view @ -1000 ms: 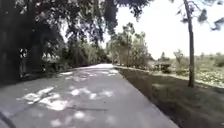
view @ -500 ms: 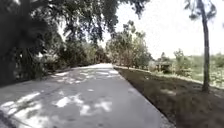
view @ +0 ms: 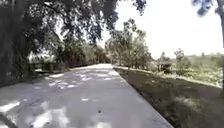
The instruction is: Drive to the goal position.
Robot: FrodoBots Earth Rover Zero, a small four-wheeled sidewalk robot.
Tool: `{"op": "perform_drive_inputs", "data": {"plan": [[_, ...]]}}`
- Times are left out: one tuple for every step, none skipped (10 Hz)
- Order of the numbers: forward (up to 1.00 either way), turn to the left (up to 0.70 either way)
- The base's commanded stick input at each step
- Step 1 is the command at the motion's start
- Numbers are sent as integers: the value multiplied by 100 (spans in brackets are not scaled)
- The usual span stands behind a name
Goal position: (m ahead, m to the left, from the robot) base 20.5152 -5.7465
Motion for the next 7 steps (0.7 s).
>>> {"op": "perform_drive_inputs", "data": {"plan": [[85,8],[85,0],[85,0],[85,0],[85,0],[85,0],[85,0]]}}
